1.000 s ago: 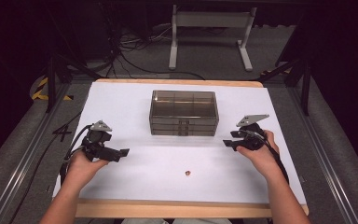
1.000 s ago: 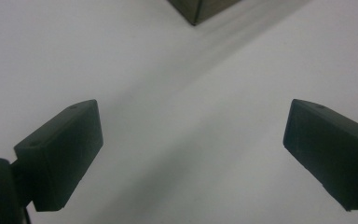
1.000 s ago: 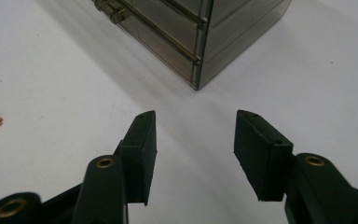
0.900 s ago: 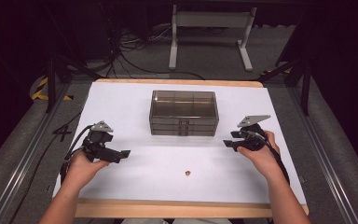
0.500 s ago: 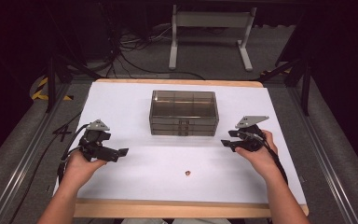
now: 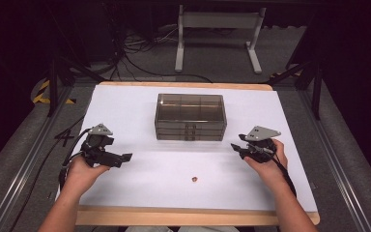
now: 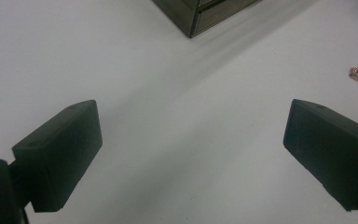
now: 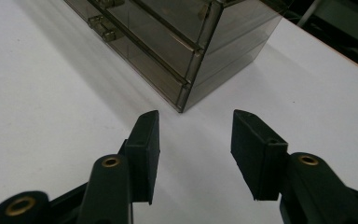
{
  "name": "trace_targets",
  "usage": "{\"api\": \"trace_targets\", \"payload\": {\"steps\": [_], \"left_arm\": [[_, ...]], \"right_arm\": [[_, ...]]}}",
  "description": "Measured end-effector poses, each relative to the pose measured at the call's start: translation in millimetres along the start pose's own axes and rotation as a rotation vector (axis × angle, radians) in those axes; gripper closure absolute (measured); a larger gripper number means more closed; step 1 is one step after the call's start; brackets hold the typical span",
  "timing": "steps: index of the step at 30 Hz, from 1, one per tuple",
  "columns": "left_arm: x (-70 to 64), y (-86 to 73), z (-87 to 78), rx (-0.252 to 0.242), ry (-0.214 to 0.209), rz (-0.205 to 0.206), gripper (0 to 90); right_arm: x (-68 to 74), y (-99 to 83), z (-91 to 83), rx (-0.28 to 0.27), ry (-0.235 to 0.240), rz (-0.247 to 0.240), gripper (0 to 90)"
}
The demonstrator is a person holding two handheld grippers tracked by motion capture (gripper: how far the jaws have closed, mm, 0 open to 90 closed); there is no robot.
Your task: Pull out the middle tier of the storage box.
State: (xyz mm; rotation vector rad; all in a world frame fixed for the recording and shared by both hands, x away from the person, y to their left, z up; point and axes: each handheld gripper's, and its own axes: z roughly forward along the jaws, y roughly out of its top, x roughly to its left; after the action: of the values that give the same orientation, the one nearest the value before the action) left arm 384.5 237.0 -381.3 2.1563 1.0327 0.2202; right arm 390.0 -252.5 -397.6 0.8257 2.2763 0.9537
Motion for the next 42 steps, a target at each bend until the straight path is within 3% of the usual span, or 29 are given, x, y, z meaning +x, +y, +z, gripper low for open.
{"api": "trace_targets", "payload": {"steps": [7, 16, 20, 31, 42], "left_arm": [[0.3, -0.1, 0.3, 0.001, 0.000, 0.000, 5.0], [0.1, -0.1, 0.6, 0.002, 0.004, -0.003, 5.0], [-0.4, 0.1, 2.3, 0.010, 0.013, 0.002, 5.1], [1.0, 1.5, 2.9, 0.011, 0.012, -0.005, 5.1], [3.3, 10.0, 7.4, 0.010, 0.003, -0.014, 5.3]], "right_arm": [[11.0, -2.0, 3.7, -0.076, -0.044, -0.033, 51.7], [23.0, -5.3, 13.3, -0.085, -0.108, -0.096, 51.0], [28.0, -5.5, 17.5, -0.064, -0.152, -0.130, 51.2], [39.5, -5.8, 23.8, -0.036, -0.209, -0.216, 51.2], [59.3, -4.3, 27.8, 0.020, -0.297, -0.367, 51.7]]}}
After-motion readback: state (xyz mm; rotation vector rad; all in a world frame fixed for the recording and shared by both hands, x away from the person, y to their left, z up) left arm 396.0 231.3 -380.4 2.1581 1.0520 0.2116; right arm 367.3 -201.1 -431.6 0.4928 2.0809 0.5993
